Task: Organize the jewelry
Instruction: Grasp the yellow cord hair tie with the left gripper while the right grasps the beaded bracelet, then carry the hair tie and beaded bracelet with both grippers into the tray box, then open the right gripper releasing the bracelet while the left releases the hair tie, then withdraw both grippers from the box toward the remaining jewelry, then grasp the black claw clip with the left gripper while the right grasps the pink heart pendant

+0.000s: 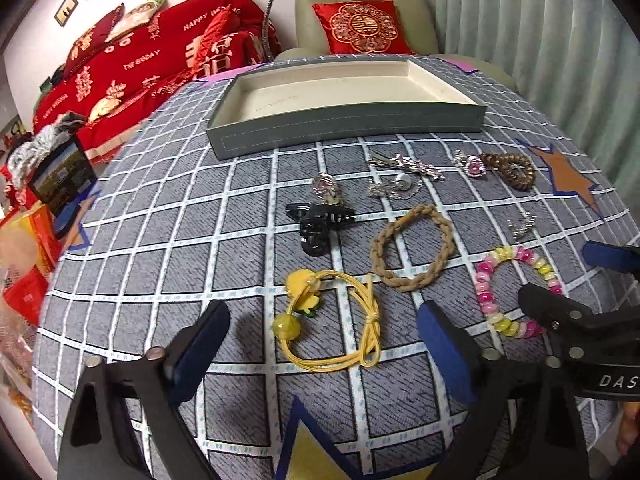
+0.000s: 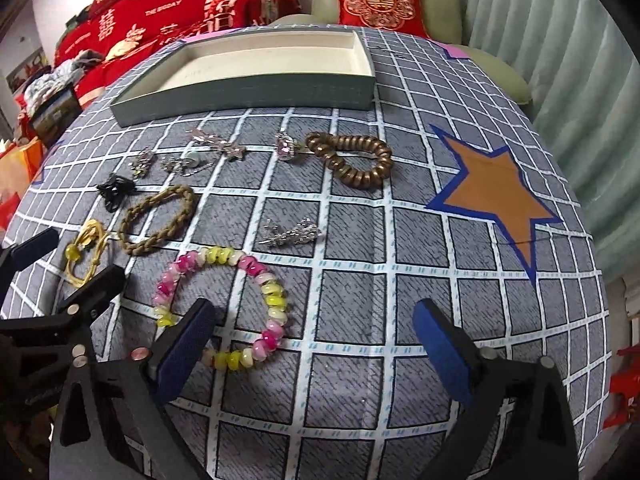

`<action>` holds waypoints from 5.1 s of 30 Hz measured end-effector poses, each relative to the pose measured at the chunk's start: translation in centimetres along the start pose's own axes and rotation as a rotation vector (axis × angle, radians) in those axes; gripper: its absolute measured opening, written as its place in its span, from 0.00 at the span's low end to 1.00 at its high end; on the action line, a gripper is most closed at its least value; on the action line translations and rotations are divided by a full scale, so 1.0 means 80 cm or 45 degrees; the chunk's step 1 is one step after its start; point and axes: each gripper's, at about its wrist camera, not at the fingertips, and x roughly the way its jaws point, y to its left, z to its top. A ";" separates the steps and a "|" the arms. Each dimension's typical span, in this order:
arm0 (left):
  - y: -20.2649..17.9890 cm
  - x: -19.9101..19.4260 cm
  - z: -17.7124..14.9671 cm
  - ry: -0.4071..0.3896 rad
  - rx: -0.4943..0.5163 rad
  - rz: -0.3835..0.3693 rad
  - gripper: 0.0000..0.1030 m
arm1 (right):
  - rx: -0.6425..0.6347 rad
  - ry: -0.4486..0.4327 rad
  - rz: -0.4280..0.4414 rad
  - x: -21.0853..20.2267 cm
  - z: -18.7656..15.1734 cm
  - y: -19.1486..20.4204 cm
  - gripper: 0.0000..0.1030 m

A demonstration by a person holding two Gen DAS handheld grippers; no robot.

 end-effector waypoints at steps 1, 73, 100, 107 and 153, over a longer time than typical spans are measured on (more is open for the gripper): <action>0.000 -0.001 0.000 0.003 -0.002 -0.024 0.86 | -0.007 -0.002 0.007 -0.002 -0.001 0.001 0.87; 0.062 0.201 0.275 0.022 -0.091 0.020 0.24 | 0.134 -0.001 0.294 0.180 0.330 -0.031 0.10; 0.047 0.133 0.274 -0.161 -0.058 0.094 1.00 | 0.286 -0.146 0.420 0.102 0.325 -0.068 0.70; 0.056 0.072 0.248 -0.212 -0.092 -0.010 1.00 | 0.280 -0.257 0.504 0.041 0.306 -0.076 0.85; 0.052 0.022 0.049 -0.042 -0.045 -0.053 1.00 | 0.148 0.090 0.452 0.040 0.087 -0.021 0.47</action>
